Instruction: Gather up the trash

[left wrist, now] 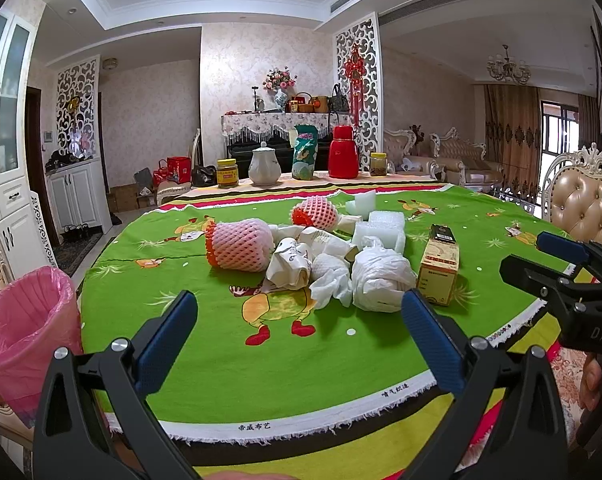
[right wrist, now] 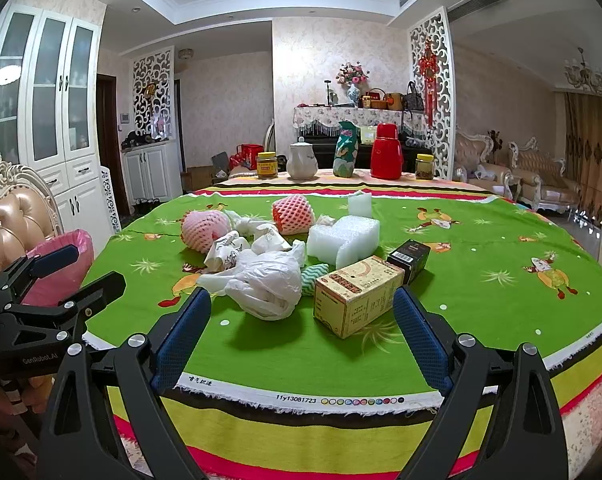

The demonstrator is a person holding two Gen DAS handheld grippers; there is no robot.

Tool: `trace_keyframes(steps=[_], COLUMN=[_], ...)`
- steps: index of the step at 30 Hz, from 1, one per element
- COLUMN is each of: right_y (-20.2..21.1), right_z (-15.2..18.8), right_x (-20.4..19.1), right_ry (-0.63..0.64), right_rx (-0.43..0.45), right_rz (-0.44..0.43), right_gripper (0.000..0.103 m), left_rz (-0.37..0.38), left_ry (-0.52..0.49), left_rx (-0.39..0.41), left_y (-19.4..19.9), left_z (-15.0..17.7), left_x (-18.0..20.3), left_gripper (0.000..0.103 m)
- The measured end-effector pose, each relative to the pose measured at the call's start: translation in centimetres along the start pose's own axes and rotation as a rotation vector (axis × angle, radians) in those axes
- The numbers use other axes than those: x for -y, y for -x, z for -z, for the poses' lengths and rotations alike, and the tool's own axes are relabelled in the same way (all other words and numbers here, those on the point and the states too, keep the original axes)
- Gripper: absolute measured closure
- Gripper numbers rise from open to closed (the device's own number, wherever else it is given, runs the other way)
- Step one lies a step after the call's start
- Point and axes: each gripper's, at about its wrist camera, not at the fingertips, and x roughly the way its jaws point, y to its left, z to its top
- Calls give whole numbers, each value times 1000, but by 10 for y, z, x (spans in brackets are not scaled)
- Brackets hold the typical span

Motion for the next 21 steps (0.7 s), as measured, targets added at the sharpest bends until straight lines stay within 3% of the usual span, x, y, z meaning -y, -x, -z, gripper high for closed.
trace_keyframes(steps=[21], right_y=[-1], right_z=[0], right_x=[0], right_ry=[-4], right_rx=[0], right_rz=[-3], right_gripper=[16], left_rz=[-1], left_ry=[-2], left_rx=[-2], left_y=[1], left_z=[1], left_x=[2], left_gripper=[4])
